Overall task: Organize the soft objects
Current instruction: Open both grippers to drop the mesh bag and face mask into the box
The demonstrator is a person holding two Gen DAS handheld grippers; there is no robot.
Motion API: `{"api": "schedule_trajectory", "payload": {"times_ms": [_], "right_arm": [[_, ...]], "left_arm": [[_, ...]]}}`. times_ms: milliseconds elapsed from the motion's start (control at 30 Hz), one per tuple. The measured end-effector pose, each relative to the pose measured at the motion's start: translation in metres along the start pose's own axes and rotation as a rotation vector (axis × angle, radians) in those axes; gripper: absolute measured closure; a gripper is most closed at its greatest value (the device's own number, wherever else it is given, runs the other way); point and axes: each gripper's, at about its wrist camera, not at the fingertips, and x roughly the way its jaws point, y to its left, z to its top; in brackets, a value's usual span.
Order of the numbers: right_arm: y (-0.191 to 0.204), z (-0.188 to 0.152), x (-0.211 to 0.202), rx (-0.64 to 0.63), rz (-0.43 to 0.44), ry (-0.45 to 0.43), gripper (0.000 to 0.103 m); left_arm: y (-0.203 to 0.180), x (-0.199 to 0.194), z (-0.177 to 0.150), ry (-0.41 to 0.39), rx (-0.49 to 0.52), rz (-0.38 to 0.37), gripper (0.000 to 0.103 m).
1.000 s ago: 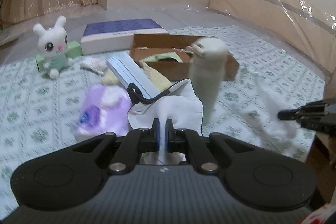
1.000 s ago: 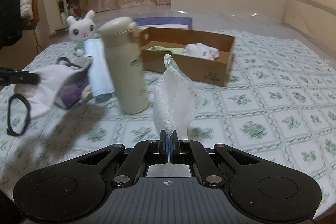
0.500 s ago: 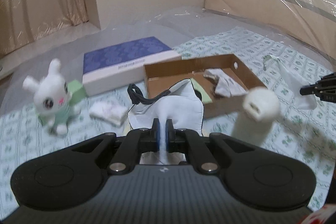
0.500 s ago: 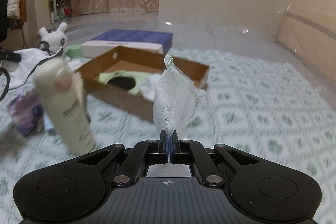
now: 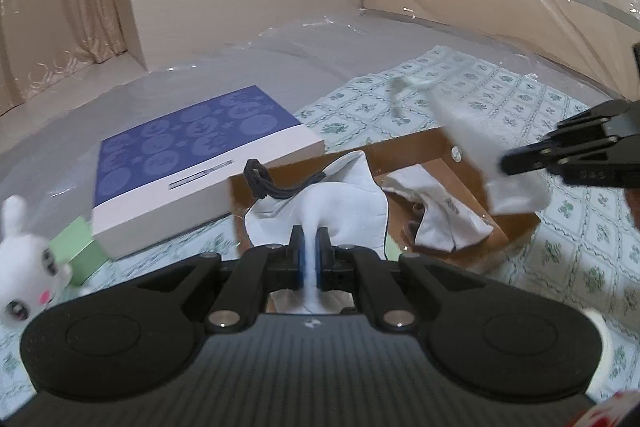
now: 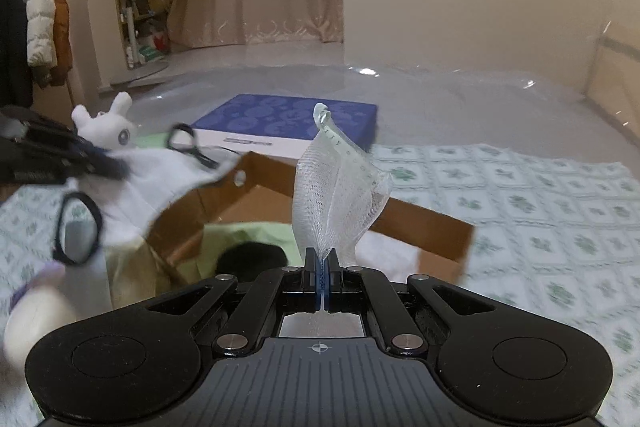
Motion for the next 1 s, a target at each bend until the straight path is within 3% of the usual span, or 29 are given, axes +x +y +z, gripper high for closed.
{"api": "schedule_trajectory", "payload": {"times_ms": [333, 433, 467, 500, 600, 1000], "right_arm": [[0.002, 0.011, 0.069, 0.011, 0.05, 0.047, 0.101], [-0.001, 0.009, 0.082, 0.027, 0.06, 0.059, 0.101], [-0.002, 0.009, 0.086, 0.035, 0.067, 0.065, 0.1], [-0.004, 0.01, 0.09, 0.045, 0.072, 0.074, 0.091], [-0.009, 0.009, 0.094, 0.07, 0.058, 0.07, 0.041], [-0.011, -0.017, 0.045, 0.067, -0.019, 0.045, 0.039]], "left_arm": [[-0.007, 0.068, 0.007, 0.01, -0.028, 0.002, 0.098], [-0.007, 0.079, 0.005, 0.011, -0.039, 0.01, 0.092], [-0.007, 0.081, 0.005, 0.004, -0.042, 0.019, 0.084], [-0.005, 0.082, 0.004, 0.001, -0.049, 0.029, 0.077], [0.0, 0.076, 0.003, -0.014, -0.078, 0.045, 0.076], [0.005, 0.017, -0.021, -0.018, -0.125, 0.088, 0.075]]}}
